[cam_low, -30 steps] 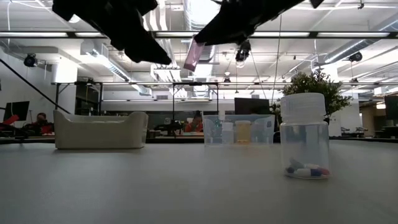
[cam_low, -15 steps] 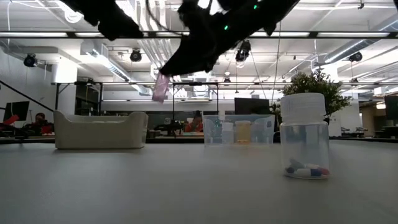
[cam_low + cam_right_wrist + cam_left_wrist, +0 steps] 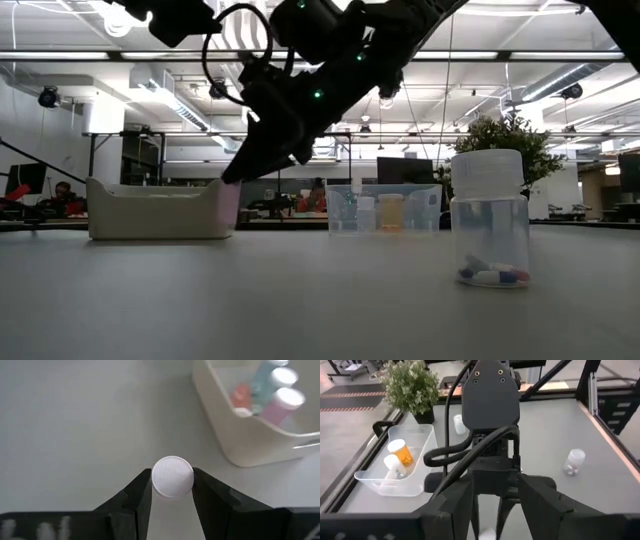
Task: Pick and place medicine bottles into bin by pill shape (circle, oval)
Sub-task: Put the small pink pill bottle into the gray bin
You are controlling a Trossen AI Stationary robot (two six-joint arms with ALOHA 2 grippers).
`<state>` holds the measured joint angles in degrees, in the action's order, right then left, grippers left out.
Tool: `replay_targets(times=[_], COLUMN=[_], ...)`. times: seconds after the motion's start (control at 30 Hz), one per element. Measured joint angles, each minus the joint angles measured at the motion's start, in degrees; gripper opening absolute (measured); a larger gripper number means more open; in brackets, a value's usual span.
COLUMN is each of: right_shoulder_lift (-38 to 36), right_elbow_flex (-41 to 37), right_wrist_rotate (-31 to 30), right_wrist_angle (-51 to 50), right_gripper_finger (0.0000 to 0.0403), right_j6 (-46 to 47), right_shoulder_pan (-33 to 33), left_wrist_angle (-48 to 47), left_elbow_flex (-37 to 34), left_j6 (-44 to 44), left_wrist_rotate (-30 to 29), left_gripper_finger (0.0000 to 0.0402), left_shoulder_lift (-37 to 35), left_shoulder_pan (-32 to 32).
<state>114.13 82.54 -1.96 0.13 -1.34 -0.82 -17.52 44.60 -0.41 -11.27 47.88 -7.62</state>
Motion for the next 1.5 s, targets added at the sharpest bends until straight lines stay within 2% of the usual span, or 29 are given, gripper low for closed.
replay_targets(times=[0.63,1.0,1.17,1.3,1.5], right_shoulder_lift=[1.15,1.15,0.31,-2.35,-8.77], right_elbow_flex=[0.77,0.75,0.68,0.68,0.46], right_wrist_rotate=[0.93,0.74,0.50,0.50,0.26], right_wrist_angle=[-3.24,-3.17,-3.75,-8.12,-20.79], right_gripper_finger=[0.0125,0.0190,0.0202,0.0203,0.0203], right_j6=[1.82,1.65,0.61,0.30,0.21], right_shoulder_pan=[0.11,0.11,0.11,0.11,-0.32], left_wrist_angle=[0.81,0.79,0.78,0.78,0.70], left_elbow_flex=[0.00,0.00,0.00,0.00,0.00], left_j6=[1.33,1.31,1.29,1.29,0.73], left_wrist_rotate=[-0.13,-0.13,-0.13,-0.13,-0.14], left_gripper_finger=[0.0141,0.0141,0.0141,0.0141,0.0141], left_shoulder_lift=[1.60,1.57,1.57,1.57,1.57], left_shoulder_pan=[-0.02,-0.01,0.00,0.00,0.00])
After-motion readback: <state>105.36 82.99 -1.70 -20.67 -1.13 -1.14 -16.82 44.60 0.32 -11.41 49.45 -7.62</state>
